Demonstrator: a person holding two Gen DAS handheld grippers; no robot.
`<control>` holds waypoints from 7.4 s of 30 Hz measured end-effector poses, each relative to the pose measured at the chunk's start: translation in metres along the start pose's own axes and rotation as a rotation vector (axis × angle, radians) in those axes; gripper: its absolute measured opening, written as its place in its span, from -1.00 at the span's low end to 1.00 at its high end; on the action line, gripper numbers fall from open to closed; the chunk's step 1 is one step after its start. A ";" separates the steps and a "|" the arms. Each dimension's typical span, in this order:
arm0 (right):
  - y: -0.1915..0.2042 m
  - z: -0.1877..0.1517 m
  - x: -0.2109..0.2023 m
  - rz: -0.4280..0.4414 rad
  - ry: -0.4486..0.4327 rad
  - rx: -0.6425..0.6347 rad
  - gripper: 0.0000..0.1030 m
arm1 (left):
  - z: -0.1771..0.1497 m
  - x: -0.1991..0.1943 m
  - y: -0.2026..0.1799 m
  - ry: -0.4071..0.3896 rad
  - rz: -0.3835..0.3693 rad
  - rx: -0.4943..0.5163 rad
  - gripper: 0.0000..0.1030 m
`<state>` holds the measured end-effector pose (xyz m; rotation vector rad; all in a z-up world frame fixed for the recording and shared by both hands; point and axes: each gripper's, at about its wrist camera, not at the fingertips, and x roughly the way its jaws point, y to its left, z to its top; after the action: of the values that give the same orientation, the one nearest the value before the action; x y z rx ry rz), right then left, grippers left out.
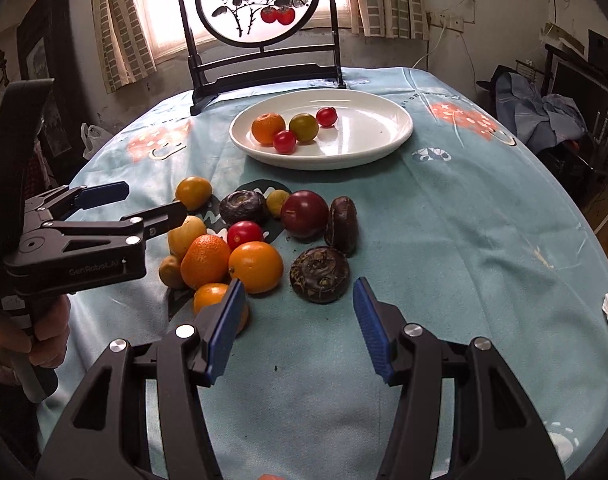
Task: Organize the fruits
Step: 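Return to the pile and grasp the orange tomato with the right tool, then grasp the small yellow fruit with the left tool while the right tool holds its tomato, then carry both fruits onto the white plate and open both tools, then return to the pile and grasp the dark brown round fruit with the right tool, then grasp the yellow pear-like fruit with the left tool while the right tool holds its fruit, then carry both fruits over the white plate and lower them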
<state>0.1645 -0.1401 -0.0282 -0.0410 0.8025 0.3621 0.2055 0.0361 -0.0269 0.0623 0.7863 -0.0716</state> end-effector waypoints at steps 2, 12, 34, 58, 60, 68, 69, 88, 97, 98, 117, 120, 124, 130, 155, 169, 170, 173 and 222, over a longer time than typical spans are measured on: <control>0.006 -0.003 -0.003 0.015 0.006 -0.018 0.10 | 0.001 0.001 0.003 0.006 0.001 -0.010 0.76; 0.044 -0.010 0.013 0.117 0.085 -0.103 0.10 | 0.006 -0.001 0.050 0.015 0.019 -0.181 0.76; 0.007 -0.013 -0.004 0.085 0.053 -0.018 -0.28 | -0.019 -0.007 0.041 0.043 -0.072 -0.079 0.67; -0.018 -0.024 -0.026 0.113 0.021 0.042 -0.28 | -0.042 0.020 -0.014 0.140 -0.196 0.140 -0.42; -0.018 -0.024 -0.026 0.116 0.024 0.041 -0.28 | -0.043 0.018 -0.014 0.141 -0.194 0.136 -0.43; -0.021 -0.003 -0.031 0.113 -0.029 0.035 -0.28 | -0.017 -0.016 -0.011 0.072 -0.204 0.140 -0.43; -0.022 0.006 -0.033 0.115 -0.052 0.035 -0.28 | -0.005 -0.021 -0.011 0.049 -0.204 0.139 -0.43; -0.061 0.126 0.109 0.034 0.007 0.078 -0.28 | 0.156 0.130 -0.014 0.102 -0.111 0.030 -0.43; -0.058 0.132 0.123 0.027 0.019 0.037 -0.12 | 0.159 0.144 -0.015 0.093 -0.014 0.034 0.54; -0.058 0.131 0.121 0.029 0.014 0.039 -0.11 | 0.160 0.138 -0.016 0.079 -0.007 0.046 0.54; -0.025 0.035 -0.014 0.049 -0.111 0.013 0.09 | 0.046 -0.014 -0.012 -0.030 -0.046 0.046 0.93; -0.011 0.007 -0.017 0.074 -0.072 -0.028 0.09 | 0.021 -0.013 -0.003 -0.052 -0.048 0.014 0.93; -0.002 -0.019 -0.007 0.037 -0.010 -0.055 0.09 | 0.000 0.003 0.020 -0.010 -0.056 -0.102 0.93; -0.008 -0.019 0.011 0.003 0.052 -0.013 0.09 | 0.001 -0.002 0.045 -0.031 0.043 -0.188 0.93; -0.007 0.014 0.063 -0.065 0.161 -0.127 -0.15 | 0.002 -0.010 0.059 -0.006 -0.010 -0.227 0.93; -0.028 -0.007 0.022 0.046 0.067 0.051 -0.15 | -0.007 0.005 0.039 0.082 -0.196 -0.063 0.40; -0.028 -0.007 0.021 0.045 0.064 0.051 -0.15 | -0.008 0.009 0.035 0.094 -0.200 -0.053 0.28; -0.028 -0.007 0.018 0.043 0.052 0.049 -0.15 | -0.012 0.018 0.027 0.118 -0.220 -0.036 0.06; -0.043 0.127 0.093 -0.133 -0.117 -0.002 -0.16 | 0.134 0.089 0.007 -0.029 -0.078 -0.029 -0.26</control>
<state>0.3264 -0.1303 -0.0098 -0.0744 0.6799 0.2376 0.3630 0.0288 0.0051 0.0034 0.7609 -0.1349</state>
